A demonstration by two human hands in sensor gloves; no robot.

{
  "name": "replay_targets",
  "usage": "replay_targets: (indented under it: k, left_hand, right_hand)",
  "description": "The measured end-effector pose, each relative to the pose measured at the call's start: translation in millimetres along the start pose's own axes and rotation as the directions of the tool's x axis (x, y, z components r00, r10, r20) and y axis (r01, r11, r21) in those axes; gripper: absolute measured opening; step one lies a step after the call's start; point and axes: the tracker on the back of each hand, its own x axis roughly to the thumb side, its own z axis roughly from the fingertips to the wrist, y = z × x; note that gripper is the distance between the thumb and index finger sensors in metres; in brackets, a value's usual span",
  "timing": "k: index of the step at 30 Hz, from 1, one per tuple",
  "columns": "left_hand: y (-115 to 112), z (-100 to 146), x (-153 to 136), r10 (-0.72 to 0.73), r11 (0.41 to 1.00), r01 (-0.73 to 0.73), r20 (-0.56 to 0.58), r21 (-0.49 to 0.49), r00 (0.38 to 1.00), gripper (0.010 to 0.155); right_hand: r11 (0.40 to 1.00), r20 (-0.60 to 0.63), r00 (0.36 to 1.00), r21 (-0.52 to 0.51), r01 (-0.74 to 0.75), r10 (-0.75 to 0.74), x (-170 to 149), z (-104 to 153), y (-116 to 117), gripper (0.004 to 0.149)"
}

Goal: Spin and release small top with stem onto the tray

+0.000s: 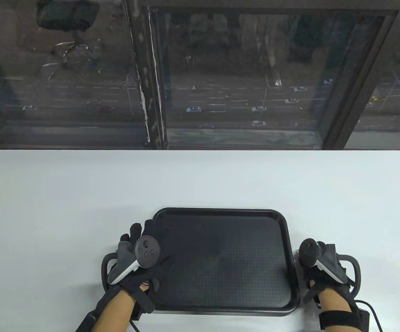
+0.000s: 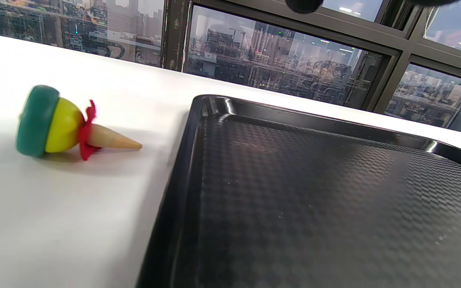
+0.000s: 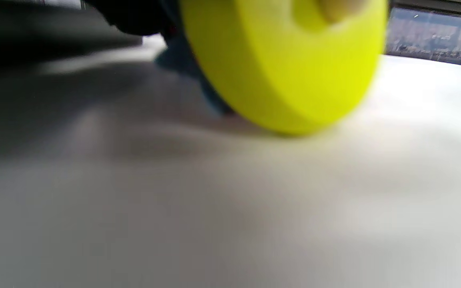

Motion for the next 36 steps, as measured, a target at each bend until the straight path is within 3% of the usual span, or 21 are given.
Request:
replay_targets:
  k: [1,3,7,9,13,25,29,31,36]
  left_hand:
    - [1,0,0,0.003,1.000,-0.003,0.001,0.004,1.000,0.082]
    - [2,1,0,0.015,1.000,-0.015,0.006,0.007,1.000,0.082]
    - [4,1,1,0.018,1.000,-0.019,0.018,0.018,1.000,0.081]
    - [4,1,2,0.012,1.000,-0.012,0.020,0.019,1.000,0.081]
    - [3,1,2,0.009,1.000,-0.010,0.019,0.018,1.000,0.081]
    - [2,0,2,0.011,1.000,-0.011,-0.001,0.001,1.000,0.081]
    - [0,-1,3,-0.006,1.000,0.006,0.000,-0.018,1.000,0.081]
    - [-1,-2,3,0.004,1.000,-0.004,0.008,-0.023,1.000,0.081]
    - [-2,-3,4,-0.001,0.999,0.002,0.023,-0.034,1.000,0.080]
  right_hand:
    - [0.993,0.005,0.994,-0.048,0.107,-0.107,-2,2,-5,0.044]
    - [0.969,0.028,0.969,-0.033,0.244,-0.244,-1,5,-15,0.047]
    - [0.959,0.169,0.954,-0.099,0.266,-0.247,19,16,-44,0.045]
    - [0.949,0.281,0.913,-0.029,0.315,-0.295,36,24,-51,0.044]
    - [0.944,0.397,0.864,0.015,0.331,-0.309,63,37,-53,0.041]
    - [0.999,0.637,0.771,-0.050,0.006,0.027,140,47,-53,0.043]
    - [0.975,0.731,0.648,-0.200,-0.096,0.214,169,46,-56,0.042]
    - [0.984,0.788,0.589,-0.160,-0.083,0.178,181,44,-54,0.041]
    - [0.962,0.825,0.497,-0.251,-0.103,0.269,206,45,-51,0.040]
